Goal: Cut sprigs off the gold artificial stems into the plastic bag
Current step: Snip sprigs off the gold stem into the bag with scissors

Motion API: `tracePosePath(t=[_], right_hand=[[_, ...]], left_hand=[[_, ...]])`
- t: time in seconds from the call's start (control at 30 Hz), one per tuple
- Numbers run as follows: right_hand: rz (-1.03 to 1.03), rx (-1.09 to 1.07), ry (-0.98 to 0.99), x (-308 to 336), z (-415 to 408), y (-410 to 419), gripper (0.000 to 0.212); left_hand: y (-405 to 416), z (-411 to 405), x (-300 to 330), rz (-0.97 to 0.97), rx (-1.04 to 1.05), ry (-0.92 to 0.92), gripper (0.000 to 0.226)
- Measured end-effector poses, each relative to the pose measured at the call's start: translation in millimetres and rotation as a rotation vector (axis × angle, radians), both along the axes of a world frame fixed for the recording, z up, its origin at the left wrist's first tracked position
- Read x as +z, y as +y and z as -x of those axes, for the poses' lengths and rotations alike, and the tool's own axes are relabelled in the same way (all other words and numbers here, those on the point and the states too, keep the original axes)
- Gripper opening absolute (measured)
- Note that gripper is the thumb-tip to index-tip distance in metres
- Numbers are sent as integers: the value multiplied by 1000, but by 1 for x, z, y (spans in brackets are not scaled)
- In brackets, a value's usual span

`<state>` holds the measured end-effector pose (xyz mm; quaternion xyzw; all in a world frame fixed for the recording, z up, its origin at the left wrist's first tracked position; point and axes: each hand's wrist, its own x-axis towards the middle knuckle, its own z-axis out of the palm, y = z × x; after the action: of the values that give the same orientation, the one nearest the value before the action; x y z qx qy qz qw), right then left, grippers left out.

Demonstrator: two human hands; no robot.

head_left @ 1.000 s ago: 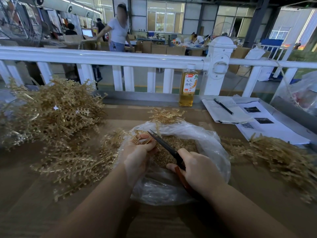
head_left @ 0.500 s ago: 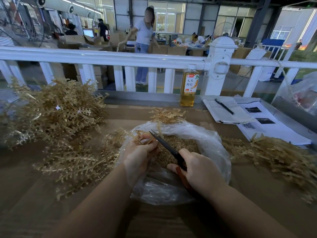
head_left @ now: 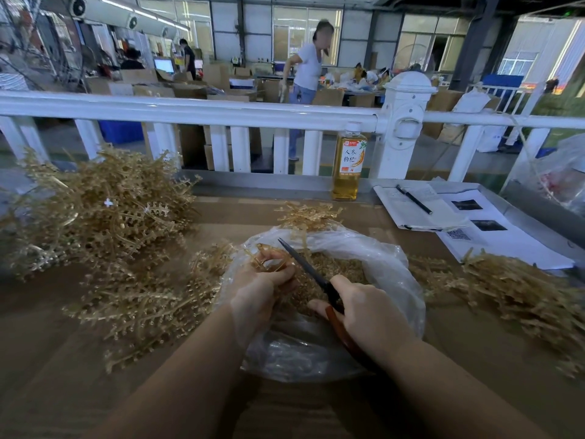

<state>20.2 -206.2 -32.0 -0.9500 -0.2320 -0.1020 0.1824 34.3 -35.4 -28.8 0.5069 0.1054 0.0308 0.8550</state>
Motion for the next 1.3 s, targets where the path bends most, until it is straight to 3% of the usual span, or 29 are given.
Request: tracePosePath(t=[0.23, 0.33, 0.6, 0.93, 1.3], right_hand=[[-33, -59, -25, -1, 1, 2, 40], [-22, -72, -17, -2, 1, 3, 42], [-78, -89, 1, -2, 2, 2, 44], [-159, -71, 41, 1, 3, 2, 31], [-57, -37, 5, -1, 4, 2, 38]], left_hand=[[4, 3, 1, 71, -116, -2, 29], [5, 0, 1, 117, -134, 23, 4], [2, -5, -7, 112, -36, 27, 12], [1, -7, -7, 114, 16, 42, 19], [0, -5, 1, 172, -1, 88, 18]])
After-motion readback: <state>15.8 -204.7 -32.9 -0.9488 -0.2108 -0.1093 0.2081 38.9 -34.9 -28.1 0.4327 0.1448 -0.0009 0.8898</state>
